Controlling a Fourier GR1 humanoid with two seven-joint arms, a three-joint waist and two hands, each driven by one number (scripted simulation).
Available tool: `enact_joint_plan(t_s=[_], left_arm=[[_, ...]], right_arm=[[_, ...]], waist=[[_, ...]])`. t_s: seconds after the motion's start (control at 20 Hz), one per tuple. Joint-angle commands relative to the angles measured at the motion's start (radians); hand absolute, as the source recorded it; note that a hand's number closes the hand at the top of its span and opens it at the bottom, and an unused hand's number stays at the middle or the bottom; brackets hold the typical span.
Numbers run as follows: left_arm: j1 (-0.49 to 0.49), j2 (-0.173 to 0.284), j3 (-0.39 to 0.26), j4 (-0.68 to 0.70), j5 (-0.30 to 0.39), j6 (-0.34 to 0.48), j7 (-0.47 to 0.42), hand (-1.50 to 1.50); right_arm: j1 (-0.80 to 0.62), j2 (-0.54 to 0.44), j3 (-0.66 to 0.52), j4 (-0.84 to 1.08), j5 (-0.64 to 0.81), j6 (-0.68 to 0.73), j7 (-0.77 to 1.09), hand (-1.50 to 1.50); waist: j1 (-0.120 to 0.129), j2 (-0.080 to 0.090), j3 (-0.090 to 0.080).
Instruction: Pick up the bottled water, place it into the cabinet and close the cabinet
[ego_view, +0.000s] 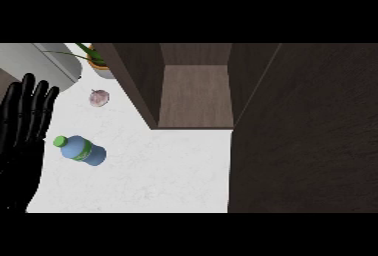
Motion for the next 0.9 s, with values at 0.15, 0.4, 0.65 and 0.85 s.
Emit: enact_joint_plan(t_s=[0.15, 0.4, 0.65, 0.85], left_arm=[[0.016, -0.080, 0.121, 0.038, -0.139, 0.221, 0.001, -1.50], [0.046, -0.130, 0.230, -0.013, -0.032, 0.458, 0.152, -1.50], [0.053, -0.132, 0.075, -0.191, -0.202, 0.590, 0.366, -1.50], [0.114, -0.132, 0.033, -0.323, -0.290, 0.583, 0.477, -1.50]], right_arm=[[0.075, 0.012, 0.038, -0.086, -0.028, 0.038, -0.007, -1.50], [0.114, 0.027, 0.158, -0.140, -0.125, 0.113, 0.075, -1.50], [0.111, 0.063, 0.283, -0.229, -0.049, 0.070, 0.175, -1.50], [0.190, 0.057, 0.342, -0.415, -0.023, 0.044, 0.282, -1.50]], waist=[[-0.007, -0.021, 0.002], [0.010, -0.024, 0.001], [0.003, -0.021, 0.002], [0.001, -0.021, 0.002]])
